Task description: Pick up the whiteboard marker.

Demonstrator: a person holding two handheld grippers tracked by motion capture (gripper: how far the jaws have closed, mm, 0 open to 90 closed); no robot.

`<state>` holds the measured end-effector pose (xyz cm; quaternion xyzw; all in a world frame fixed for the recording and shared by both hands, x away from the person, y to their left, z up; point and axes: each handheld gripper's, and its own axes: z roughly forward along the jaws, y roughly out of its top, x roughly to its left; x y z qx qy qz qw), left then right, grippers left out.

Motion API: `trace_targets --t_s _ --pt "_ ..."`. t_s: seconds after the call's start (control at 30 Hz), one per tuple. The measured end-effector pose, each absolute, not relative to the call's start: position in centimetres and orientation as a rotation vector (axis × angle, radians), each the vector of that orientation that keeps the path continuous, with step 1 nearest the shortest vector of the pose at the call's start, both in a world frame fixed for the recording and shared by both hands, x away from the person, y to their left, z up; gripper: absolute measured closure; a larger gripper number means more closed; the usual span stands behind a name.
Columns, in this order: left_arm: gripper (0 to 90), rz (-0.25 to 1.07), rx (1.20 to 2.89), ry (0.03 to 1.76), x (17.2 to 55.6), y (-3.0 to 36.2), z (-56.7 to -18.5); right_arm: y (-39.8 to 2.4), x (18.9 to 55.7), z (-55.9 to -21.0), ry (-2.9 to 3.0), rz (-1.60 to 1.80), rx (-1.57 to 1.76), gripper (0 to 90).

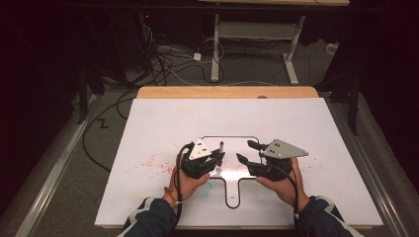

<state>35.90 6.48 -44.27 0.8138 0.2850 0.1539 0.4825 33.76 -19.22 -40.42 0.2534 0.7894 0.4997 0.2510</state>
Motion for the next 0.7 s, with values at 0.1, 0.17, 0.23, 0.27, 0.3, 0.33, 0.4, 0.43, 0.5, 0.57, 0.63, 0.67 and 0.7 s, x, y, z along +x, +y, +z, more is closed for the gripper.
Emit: trace_targets --t_s 0.1,0.17,0.23,0.27,0.3,0.33,0.4,0.43,0.5,0.57,0.63,0.67,0.7 --pt "78.7 0.377 1.985 0.697 36.0 6.6 -44.3 -20.2 33.2 -40.6 2.118 1.318 0.661 37.4" --pt "78.7 0.382 1.99 0.698 36.0 6.7 -44.3 -21.0 32.8 -40.7 2.089 1.299 0.649 36.3" --pt "78.7 0.386 1.99 0.7 36.1 6.9 -44.3 -21.8 32.4 -40.9 2.05 1.272 0.629 35.8" --pt "78.7 0.388 1.99 0.703 36.1 6.9 -44.3 -22.2 32.2 -41.0 2.035 1.26 0.629 34.8" --pt "78.7 0.39 1.99 0.706 36.2 7.0 -44.3 -22.7 32.0 -41.1 2.026 1.256 0.631 34.0" --pt "78.7 0.391 1.99 0.709 36.2 7.1 -44.3 -23.1 31.9 -41.2 2.023 1.255 0.633 34.1" --pt "78.7 0.387 1.988 0.714 36.3 7.2 -44.3 -23.6 31.7 -41.3 2.016 1.244 0.636 34.1" --pt "78.7 0.387 1.99 0.715 36.3 7.3 -44.4 -24.5 31.3 -41.5 2.003 1.233 0.652 34.1" --pt "78.7 0.39 1.988 0.718 36.2 7.4 -44.4 -25.5 31.0 -41.8 1.99 1.208 0.673 33.5" --pt "78.7 0.392 1.985 0.725 36.2 7.6 -44.4 -26.4 30.8 -42.1 1.986 1.191 0.694 33.0" --pt "78.7 0.393 1.982 0.731 36.2 7.8 -44.4 -26.8 30.7 -42.2 1.986 1.177 0.708 32.2" --pt "78.7 0.39 1.978 0.734 36.3 7.8 -44.5 -27.8 30.6 -42.5 1.98 1.16 0.728 31.2" --pt "78.7 0.39 1.979 0.736 36.4 7.8 -44.5 -27.8 30.6 -42.5 1.98 1.16 0.728 31.2"
